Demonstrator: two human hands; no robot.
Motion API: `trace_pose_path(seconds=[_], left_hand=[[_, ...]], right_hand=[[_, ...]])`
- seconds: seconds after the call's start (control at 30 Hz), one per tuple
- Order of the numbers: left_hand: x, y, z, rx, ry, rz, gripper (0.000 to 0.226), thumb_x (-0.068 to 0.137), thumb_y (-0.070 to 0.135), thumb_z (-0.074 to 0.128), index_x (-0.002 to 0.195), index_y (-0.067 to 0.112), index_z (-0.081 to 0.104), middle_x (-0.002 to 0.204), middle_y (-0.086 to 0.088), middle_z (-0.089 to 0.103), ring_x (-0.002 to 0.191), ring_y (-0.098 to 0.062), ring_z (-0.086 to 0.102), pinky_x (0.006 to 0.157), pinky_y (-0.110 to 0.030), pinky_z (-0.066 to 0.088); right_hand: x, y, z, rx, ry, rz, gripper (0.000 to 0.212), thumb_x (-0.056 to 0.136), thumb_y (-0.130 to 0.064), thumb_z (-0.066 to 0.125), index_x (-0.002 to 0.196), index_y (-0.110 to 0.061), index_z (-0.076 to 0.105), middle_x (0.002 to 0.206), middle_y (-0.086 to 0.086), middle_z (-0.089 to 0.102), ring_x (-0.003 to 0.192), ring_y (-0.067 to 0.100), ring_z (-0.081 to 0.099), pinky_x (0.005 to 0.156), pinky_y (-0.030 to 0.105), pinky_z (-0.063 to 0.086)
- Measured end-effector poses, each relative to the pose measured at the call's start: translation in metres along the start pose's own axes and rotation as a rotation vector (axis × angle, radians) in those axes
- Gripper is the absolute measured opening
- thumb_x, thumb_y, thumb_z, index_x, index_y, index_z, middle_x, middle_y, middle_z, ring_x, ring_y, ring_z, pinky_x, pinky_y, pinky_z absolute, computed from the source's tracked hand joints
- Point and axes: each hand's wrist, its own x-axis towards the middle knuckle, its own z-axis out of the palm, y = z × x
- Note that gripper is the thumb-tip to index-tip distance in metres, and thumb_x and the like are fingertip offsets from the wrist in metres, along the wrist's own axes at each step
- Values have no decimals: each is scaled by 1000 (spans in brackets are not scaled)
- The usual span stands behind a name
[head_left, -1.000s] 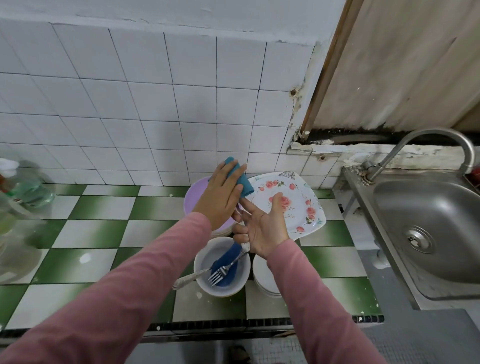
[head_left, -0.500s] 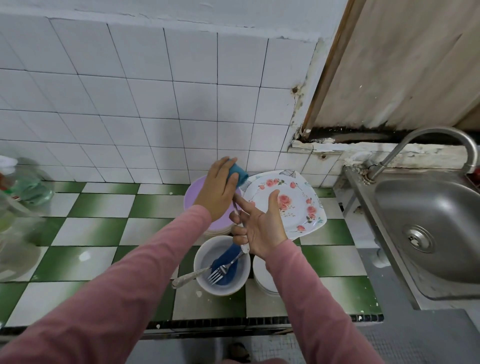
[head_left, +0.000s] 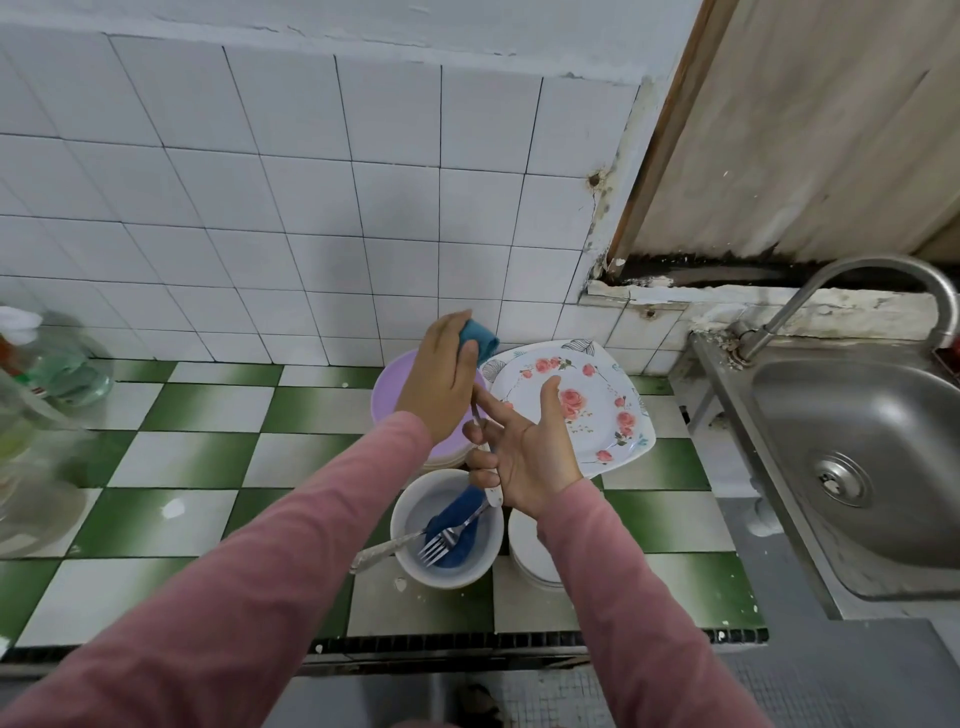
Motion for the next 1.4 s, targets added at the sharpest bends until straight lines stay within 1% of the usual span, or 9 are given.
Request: trace_pose_path(seconds=[0.2,0.33,0.5,0.77,0.87,1.03,1.2,1.27,1.4], left_hand=[[-11,3,0,-154,63,-35,41,105,13,38,146,11,35,147,-2,37,129,-11,38,101,-1,27],[-8,5,-3,-452,59,-230,48,103,29,46,149,21,33,144,7,39,132,-14,43,109,-28,41],[-9,8,-2,-417,32,-205,61,96,31,59,150,22,31,137,11,42,114,7,48,89,-6,44],[-4,5,-6,-431,200,-304,34,102,32,49,134,21,49,111,7,61,103,-12,57,89,-23,47],[-15,10,-2,-315,88,-184,43,103,26,48,145,22,42,134,4,53,116,-6,53,99,-13,39],[-33,18,9,-192,-166,-55,53,103,18,46,150,37,30,118,0,61,75,2,59,76,-13,47],[-36,18,11,-61,-246,33,58,103,22,46,155,31,21,154,-11,38,114,-22,61,99,-35,50],[-29,23,10,-91,-181,-14,57,104,24,45,154,33,21,155,-9,38,101,-18,65,89,-28,54],[-14,28,4,-37,-74,-22,55,104,22,43,155,19,22,162,4,22,142,-18,37,114,-24,29]], right_hand=[[4,3,5,-6,-1,-10,102,80,-91,19,138,-18,59,81,6,47,58,17,28,52,25,20],[0,1,2,-48,1,3,98,83,-89,17,136,-19,61,80,4,48,57,15,27,53,26,17],[-3,-5,0,-93,1,7,94,85,-86,17,133,-19,62,82,4,47,58,15,26,56,28,15],[-9,-6,-10,9,42,-37,87,88,-82,23,129,-17,64,79,6,48,58,15,26,55,26,16],[-5,-10,-3,-2,66,-86,86,89,-81,23,135,-19,60,79,5,48,57,15,28,56,27,15],[6,-18,1,64,133,-153,85,90,-80,24,135,-18,61,86,7,50,54,16,36,49,24,25],[11,-21,4,0,134,-170,89,86,-85,18,127,-23,67,102,12,57,68,21,49,56,28,32],[7,-19,6,-6,127,-153,89,87,-84,18,133,-21,62,86,7,49,58,17,38,50,26,29],[1,-11,6,8,83,-141,91,86,-85,20,140,-22,57,83,5,43,57,15,33,48,25,27]])
